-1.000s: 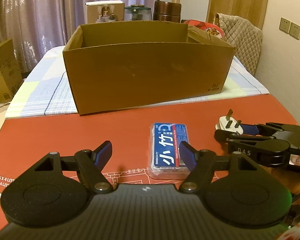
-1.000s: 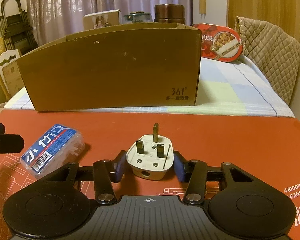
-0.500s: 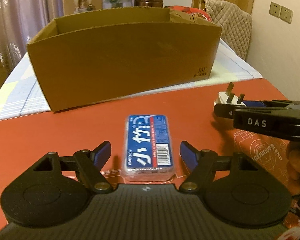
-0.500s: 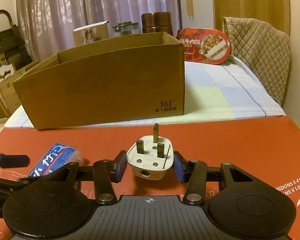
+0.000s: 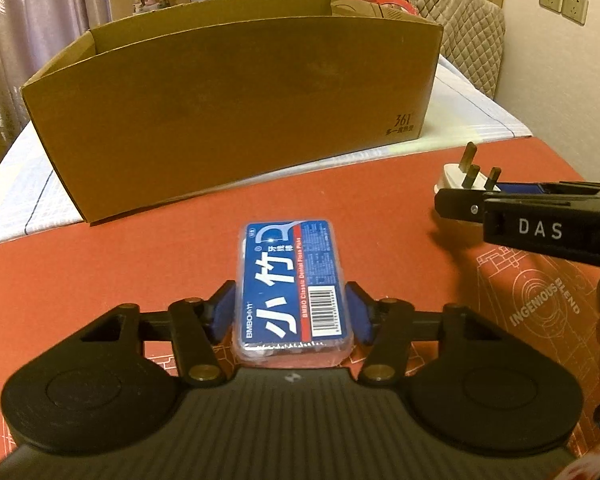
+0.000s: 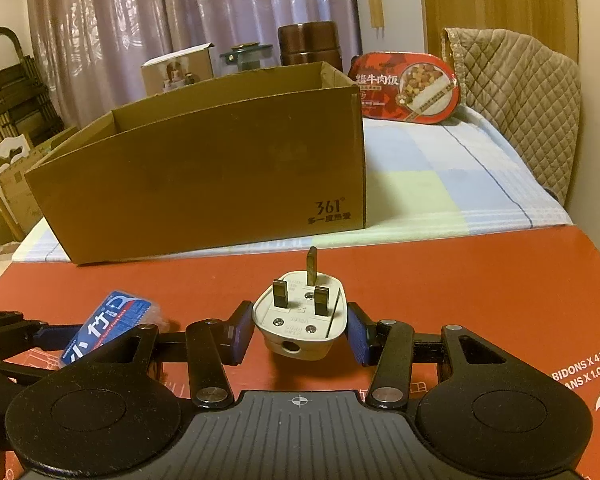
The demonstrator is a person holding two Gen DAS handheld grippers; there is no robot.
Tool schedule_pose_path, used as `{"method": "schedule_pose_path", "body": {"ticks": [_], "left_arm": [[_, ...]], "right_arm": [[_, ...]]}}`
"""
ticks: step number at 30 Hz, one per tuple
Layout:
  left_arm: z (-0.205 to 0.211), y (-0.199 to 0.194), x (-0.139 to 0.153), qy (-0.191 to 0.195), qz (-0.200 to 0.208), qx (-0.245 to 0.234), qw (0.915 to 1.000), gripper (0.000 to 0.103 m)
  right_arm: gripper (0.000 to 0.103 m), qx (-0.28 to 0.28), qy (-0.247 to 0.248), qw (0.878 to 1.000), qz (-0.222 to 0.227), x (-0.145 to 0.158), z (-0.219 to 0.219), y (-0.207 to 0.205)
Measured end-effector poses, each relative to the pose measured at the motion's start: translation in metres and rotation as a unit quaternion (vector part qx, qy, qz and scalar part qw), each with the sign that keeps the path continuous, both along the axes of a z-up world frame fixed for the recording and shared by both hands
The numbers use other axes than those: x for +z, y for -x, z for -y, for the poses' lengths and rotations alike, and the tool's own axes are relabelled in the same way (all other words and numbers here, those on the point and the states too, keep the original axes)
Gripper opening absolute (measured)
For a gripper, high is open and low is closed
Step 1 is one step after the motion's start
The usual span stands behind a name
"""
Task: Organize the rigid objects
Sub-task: 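Grasp the blue toothpick box with the left gripper while the right gripper grasps the white plug, then carry the toothpick box with the left gripper while the right gripper carries the plug to the box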
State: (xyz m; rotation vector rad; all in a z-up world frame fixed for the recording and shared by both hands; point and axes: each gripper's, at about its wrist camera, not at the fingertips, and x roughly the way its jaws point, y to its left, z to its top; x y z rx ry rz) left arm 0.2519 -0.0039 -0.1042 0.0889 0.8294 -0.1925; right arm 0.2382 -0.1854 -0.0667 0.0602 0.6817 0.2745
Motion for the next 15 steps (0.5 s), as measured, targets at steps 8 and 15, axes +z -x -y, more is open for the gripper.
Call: {"method": "schedule_pose_path", "body": {"ticks": [8, 15], "left_arm": [[0.0, 0.003, 0.009, 0.007, 0.007, -0.004, 0.9999, 0.052], [-0.007, 0.005, 0.028, 0.024, 0.026, 0.002, 0.9994, 0.052]], "right_arm": [[0.046, 0.003, -0.004, 1.0, 0.005, 0.006, -0.002, 0.002], [0.046, 0.01, -0.01, 1.0, 0.014, 0.017, -0.006, 0.003]]}}
